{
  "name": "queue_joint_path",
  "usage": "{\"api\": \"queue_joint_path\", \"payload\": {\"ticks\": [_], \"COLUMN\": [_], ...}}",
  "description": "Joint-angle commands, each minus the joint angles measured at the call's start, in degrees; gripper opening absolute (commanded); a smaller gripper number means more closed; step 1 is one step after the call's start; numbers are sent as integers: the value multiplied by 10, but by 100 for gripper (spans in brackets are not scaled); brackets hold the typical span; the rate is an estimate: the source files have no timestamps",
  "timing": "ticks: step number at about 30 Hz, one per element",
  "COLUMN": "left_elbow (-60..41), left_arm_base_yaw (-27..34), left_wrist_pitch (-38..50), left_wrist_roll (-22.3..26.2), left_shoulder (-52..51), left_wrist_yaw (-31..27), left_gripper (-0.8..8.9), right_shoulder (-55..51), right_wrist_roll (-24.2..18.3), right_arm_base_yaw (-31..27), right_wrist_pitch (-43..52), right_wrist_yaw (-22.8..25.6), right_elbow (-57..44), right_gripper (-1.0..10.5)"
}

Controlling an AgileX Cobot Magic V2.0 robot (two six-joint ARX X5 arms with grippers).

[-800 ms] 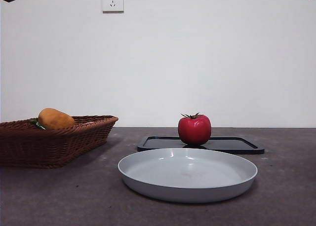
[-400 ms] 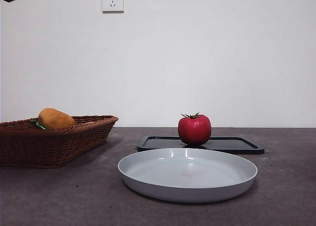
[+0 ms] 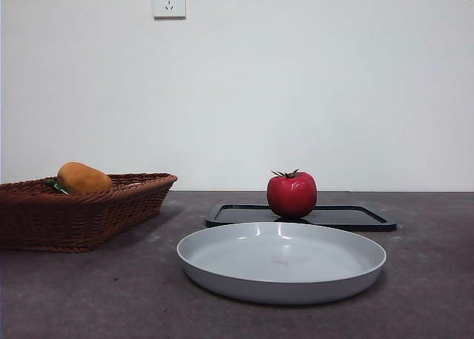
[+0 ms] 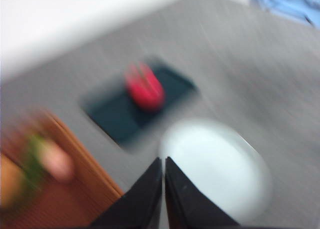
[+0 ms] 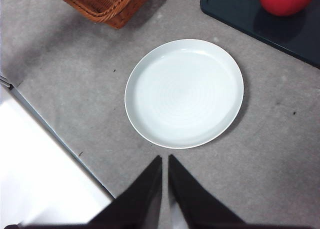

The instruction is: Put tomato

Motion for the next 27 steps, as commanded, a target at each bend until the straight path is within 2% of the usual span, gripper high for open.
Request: {"api": "queue_joint_path", "payload": {"ticks": [1, 8, 11, 18, 27], "left_elbow": [-19, -152, -228, -399, -523], "left_arm_base_yaw": [43, 139, 162, 179, 179], "left_wrist_pitch": [86, 245, 292, 351, 327], "left_wrist_roll": [28, 10, -6, -26, -51], "left_shoulder": [-35, -141, -188, -297, -396], "left_wrist_yaw": [-16, -186, -227, -235, -236], "left_gripper": [8, 8, 8, 8, 8], "right_shoulder": [4, 4, 4, 4, 4], "right_wrist_roll": [6, 6, 6, 6, 6], "right_arm_base_yaw": [3, 3, 3, 3, 3], "right_wrist_pitch": [6, 6, 6, 6, 6], "right_wrist_yaw": [-2, -1, -2, -2, -2], "right_elbow": [5, 5, 5, 5, 5], "right_gripper": [10, 10, 10, 10, 10]}}
